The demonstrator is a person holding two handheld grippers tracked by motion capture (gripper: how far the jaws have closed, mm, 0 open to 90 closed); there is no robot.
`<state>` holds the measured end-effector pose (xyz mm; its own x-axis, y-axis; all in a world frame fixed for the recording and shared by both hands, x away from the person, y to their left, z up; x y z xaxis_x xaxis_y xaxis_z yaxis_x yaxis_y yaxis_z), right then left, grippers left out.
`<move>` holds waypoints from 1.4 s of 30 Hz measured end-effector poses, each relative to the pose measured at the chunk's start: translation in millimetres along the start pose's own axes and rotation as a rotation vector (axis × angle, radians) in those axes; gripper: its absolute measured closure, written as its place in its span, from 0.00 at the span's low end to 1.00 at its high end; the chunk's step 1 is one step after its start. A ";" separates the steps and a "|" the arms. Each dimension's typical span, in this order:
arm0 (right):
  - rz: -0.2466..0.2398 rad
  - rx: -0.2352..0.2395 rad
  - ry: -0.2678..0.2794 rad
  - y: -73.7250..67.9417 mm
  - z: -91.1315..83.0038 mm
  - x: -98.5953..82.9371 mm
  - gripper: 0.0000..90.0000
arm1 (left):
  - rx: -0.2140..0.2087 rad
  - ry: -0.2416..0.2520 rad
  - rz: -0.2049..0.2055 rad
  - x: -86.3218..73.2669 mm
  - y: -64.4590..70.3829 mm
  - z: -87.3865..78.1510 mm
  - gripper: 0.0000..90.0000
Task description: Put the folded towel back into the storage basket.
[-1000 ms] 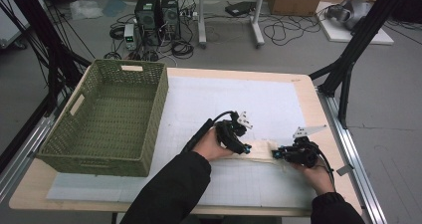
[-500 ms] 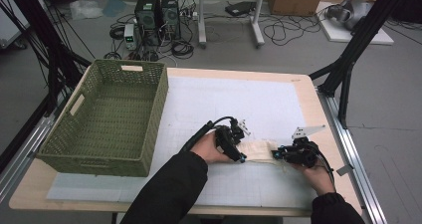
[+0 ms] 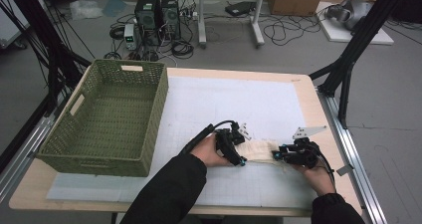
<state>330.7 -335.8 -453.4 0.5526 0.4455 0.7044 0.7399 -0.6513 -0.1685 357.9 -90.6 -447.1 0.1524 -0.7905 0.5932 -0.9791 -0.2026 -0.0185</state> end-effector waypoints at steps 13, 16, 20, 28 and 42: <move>0.017 -0.037 0.064 -2.8 -14.9 -3.2 0.49 | 0.055 -0.012 -0.041 2.9 -1.1 -2.1 0.51; 0.014 -0.049 0.079 -3.4 -19.8 -4.7 0.48 | 0.075 -0.011 -0.052 3.5 -1.7 -2.4 0.58; 0.012 -0.055 0.088 -3.8 -23.6 -8.0 0.46 | 0.122 -0.013 -0.064 3.3 -6.3 -3.8 0.77; 0.028 -0.058 0.114 -6.2 -28.5 -12.1 0.38 | 0.131 0.011 -0.126 1.0 -9.5 -4.8 0.88; 0.015 -0.078 0.170 -11.9 -31.3 -14.5 0.19 | 0.101 0.059 -0.269 -4.6 -18.1 -22.2 0.90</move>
Point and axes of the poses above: each handheld gripper's, and its own axes: z roughly forward along the jaws, x roughly out of its top, y roughly to its right, the point moved 2 cm from there along z, roughly forward along the jaws, and after that the axes turned 1 degree about -x, right-handed, at the moved point
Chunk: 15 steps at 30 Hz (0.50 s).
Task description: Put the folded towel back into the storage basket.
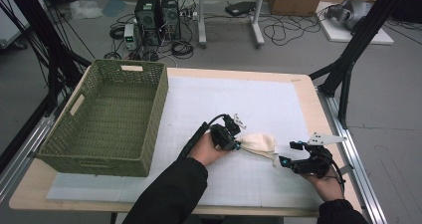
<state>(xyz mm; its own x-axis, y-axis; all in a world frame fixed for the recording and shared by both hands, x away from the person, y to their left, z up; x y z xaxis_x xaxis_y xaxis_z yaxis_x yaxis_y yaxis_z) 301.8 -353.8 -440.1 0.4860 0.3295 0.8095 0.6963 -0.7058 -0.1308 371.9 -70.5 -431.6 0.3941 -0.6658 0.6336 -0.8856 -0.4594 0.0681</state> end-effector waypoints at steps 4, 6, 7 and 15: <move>-0.007 -0.005 0.011 -1.2 -0.1 0.6 0.17 | 0.004 0.028 -0.059 -8.6 -4.8 -5.5 0.90; -0.008 -0.006 0.015 -1.6 0.0 0.7 0.15 | -0.001 0.038 -0.072 -12.2 -6.1 -8.6 0.90; -0.012 -0.010 0.017 -2.1 0.2 0.9 0.14 | -0.005 0.044 -0.079 -13.2 -6.5 -9.7 0.90; -0.027 -0.008 0.025 -4.5 1.3 2.3 0.14 | -0.025 0.102 -0.152 -20.1 -15.8 -22.2 0.90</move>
Point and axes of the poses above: each handheld gripper's, and its own axes: z roughly forward along the jaws, x roughly out of its top, y roughly to its right, the point moved 2 cm from there along z, roughly forward along the jaws, and after that the axes turned 1 degree about -x, right-handed, at the moved point
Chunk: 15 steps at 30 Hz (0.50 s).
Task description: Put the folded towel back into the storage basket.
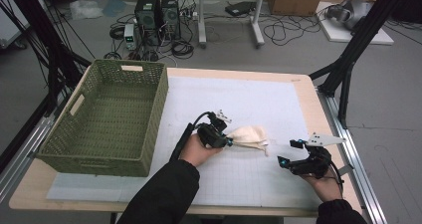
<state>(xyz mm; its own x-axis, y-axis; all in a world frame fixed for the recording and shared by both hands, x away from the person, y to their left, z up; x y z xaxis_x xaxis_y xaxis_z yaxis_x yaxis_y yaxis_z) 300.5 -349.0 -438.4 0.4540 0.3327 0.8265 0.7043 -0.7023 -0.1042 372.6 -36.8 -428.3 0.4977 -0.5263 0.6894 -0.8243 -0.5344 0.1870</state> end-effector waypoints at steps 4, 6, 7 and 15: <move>0.005 0.001 0.005 -0.4 0.1 0.3 0.14 | -0.013 0.013 -0.034 -1.2 -2.9 -2.6 0.90; -0.004 0.002 0.007 0.1 -0.1 0.2 0.13 | -0.018 0.017 -0.047 -1.9 -4.6 -3.7 0.90; -0.006 0.000 0.007 0.3 -0.4 0.2 0.13 | -0.018 0.025 -0.061 -2.1 -4.5 -3.7 0.90; -0.012 0.005 0.008 -1.0 0.2 0.3 0.13 | -0.036 0.045 -0.091 -4.3 -8.1 -7.1 0.90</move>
Point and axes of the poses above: each handheld gripper's, and its own axes: z roughly forward along the jaws, x roughly out of its top, y roughly to its right, the point moved 2 cm from there along z, roughly forward along the jaws, and after that the axes turned 1 degree about -x, right-handed, at the moved point
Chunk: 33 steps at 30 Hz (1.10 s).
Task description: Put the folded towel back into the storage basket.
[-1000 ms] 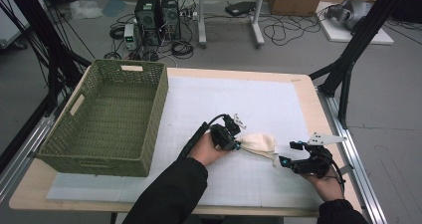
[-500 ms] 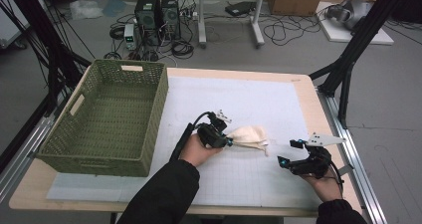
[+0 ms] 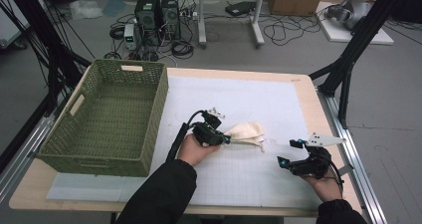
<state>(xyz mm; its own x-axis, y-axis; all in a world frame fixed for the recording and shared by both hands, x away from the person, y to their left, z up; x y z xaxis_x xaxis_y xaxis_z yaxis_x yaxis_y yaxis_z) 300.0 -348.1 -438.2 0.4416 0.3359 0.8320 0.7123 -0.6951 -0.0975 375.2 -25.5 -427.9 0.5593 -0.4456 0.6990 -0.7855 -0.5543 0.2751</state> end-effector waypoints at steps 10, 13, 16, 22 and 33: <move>0.002 0.005 -0.001 0.1 0.1 -0.1 0.13 | -0.019 0.017 -0.020 0.3 -2.4 -3.0 0.90; 0.001 0.010 -0.001 -0.1 0.7 -0.3 0.13 | -0.023 0.023 -0.025 0.5 -2.8 -4.0 0.90; -0.003 0.012 -0.003 -0.1 0.7 -0.3 0.13 | -0.023 0.025 -0.030 0.4 -2.8 -4.9 0.89; -0.002 0.014 -0.004 -0.4 0.9 -0.2 0.13 | -0.022 0.014 -0.023 -0.1 -3.3 -5.1 0.89; -0.002 0.018 -0.001 -0.6 1.5 0.2 0.13 | -0.031 0.028 -0.042 0.3 -5.5 -9.3 0.89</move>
<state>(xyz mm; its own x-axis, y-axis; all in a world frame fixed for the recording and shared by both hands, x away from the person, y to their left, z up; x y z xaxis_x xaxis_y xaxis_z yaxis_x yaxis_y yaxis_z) 300.5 -346.6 -438.8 0.4408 0.3383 0.8314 0.7231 -0.6826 -0.1056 377.3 -16.1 -423.0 0.5843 -0.4028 0.7045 -0.7699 -0.5496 0.3244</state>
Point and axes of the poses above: each handheld gripper's, and its own axes: z roughly forward along the jaws, x roughly out of its top, y roughly to its right, the point moved 2 cm from there along z, roughly forward along the jaws, and after that the axes turned 1 degree about -x, right-handed, at the moved point
